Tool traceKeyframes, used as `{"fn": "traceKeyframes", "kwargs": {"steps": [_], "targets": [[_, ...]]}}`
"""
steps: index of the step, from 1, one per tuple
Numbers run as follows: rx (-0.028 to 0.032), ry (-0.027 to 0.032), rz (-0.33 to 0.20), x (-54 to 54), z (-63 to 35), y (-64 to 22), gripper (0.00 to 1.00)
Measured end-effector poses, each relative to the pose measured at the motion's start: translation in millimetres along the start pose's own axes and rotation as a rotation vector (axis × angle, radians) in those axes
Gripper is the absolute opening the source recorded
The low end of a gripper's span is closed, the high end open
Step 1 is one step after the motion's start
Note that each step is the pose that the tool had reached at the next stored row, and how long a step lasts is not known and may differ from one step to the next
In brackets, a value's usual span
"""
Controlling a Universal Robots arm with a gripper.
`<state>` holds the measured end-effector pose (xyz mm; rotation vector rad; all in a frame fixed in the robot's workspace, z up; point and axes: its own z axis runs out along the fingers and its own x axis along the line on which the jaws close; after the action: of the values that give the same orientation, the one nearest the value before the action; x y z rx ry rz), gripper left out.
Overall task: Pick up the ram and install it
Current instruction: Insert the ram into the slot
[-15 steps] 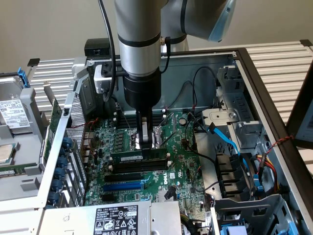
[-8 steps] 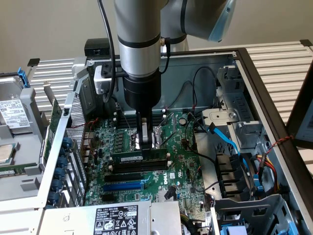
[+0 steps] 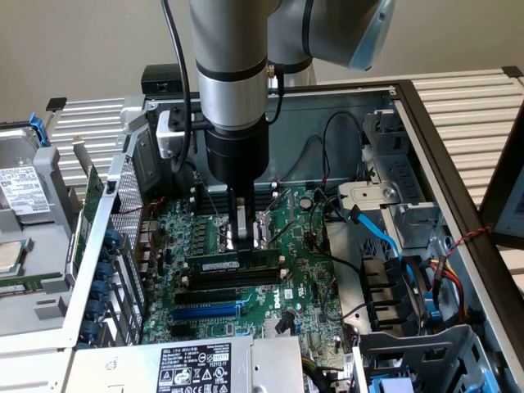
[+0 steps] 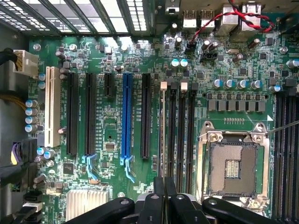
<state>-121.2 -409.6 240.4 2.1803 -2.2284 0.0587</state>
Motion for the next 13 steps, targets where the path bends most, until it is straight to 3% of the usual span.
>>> {"fn": "traceKeyframes", "kwargs": {"steps": [13], "targets": [[0.003, 0.0003, 0.021, 0.4, 2.0, 0.6, 0.12]]}}
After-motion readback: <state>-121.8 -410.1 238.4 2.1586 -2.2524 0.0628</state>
